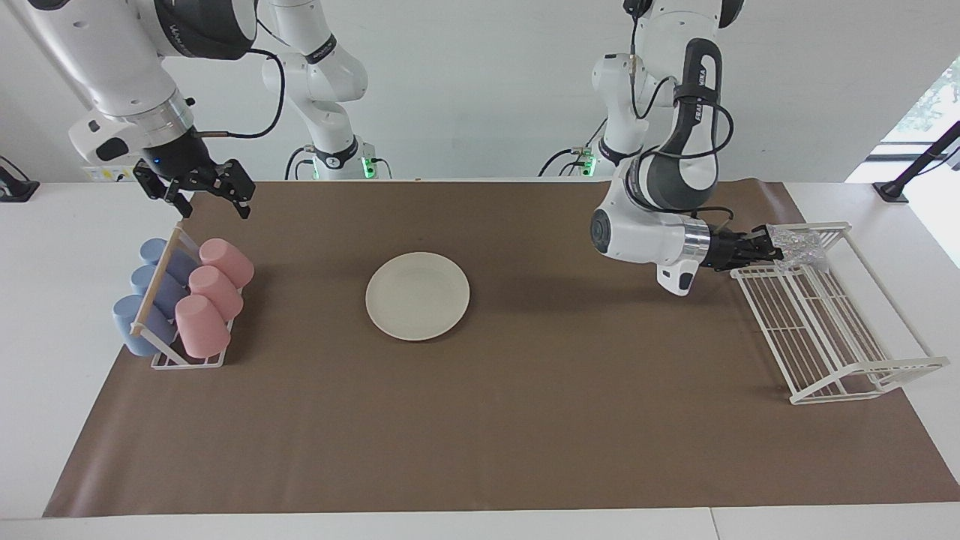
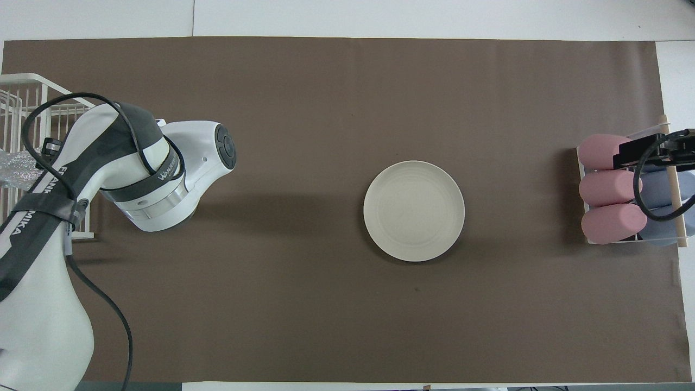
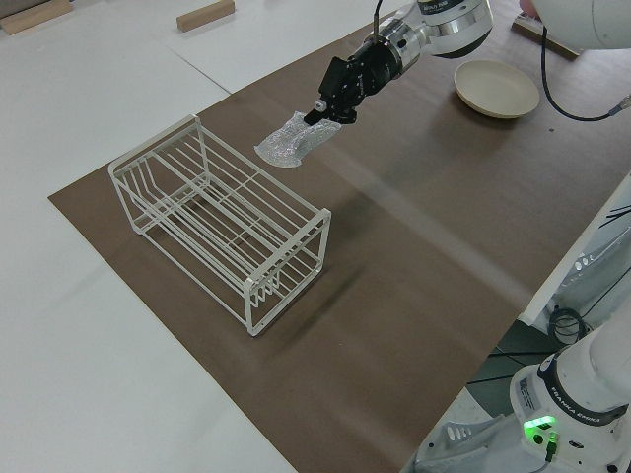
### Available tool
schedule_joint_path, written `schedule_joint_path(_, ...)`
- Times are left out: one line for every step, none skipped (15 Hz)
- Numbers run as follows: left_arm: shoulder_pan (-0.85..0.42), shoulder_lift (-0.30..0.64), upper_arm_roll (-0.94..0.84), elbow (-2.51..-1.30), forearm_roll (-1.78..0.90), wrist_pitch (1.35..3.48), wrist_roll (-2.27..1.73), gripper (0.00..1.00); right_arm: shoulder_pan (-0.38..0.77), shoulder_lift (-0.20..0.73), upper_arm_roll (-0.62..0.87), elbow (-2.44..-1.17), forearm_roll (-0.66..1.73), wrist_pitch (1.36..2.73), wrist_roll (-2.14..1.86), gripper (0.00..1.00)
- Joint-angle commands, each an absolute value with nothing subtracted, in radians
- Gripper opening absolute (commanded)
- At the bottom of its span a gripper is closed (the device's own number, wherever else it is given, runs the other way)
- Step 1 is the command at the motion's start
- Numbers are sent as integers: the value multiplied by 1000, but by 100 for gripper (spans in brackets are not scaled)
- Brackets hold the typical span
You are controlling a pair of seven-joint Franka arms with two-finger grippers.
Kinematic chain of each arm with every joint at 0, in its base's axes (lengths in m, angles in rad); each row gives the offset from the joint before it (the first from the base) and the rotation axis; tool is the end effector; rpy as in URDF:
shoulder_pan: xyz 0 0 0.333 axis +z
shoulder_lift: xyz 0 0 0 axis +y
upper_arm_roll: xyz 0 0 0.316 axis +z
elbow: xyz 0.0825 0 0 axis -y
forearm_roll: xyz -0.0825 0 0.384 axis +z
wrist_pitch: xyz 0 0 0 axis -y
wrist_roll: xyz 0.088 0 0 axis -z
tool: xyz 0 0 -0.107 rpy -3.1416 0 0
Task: Wipe plate with sponge
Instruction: 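Lower the sponge into the wire rack and open the left gripper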
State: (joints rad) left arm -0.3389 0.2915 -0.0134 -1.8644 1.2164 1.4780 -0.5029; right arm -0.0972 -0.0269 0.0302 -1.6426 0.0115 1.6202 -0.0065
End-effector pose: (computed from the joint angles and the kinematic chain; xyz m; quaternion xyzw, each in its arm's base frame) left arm 0.5801 -0.0981 0.3922 -0.7834 0.0808 0.0190 0.6160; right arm 0.5486 -0.0354 0.6097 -0.9995 0.0305 -0.0024 0.0052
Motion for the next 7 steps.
schedule_joint_path(-266, 328, -15, -1809, 1235, 1560, -502, 0, -107, -26, 38, -1643, 2, 1625, 8, 100)
schedule_joint_path(-259, 336, -17, -1792, 1223, 1574, -506, 0, -106, -26, 38, -1643, 0, 1621, 8, 100)
schedule_joint_path(-247, 345, -17, -1784, 1203, 1588, -526, 0, -106, -26, 38, -1643, 0, 1621, 8, 100)
schedule_joint_path(-238, 347, -17, -1783, 1165, 1601, -555, 0, -104, -26, 38, -1643, 0, 1620, 8, 100)
schedule_joint_path(-235, 348, -17, -1782, 1143, 1626, -577, 0, -104, -26, 38, -1643, 0, 1614, 8, 100)
schedule_joint_path(-233, 348, -17, -1782, 1129, 1640, -590, 0, -104, -26, 38, -1643, 0, 1599, 8, 100)
schedule_joint_path(-230, 348, -17, -1782, 1123, 1643, -600, 0, -106, -26, 38, -1641, 0, 1594, 2, 100)
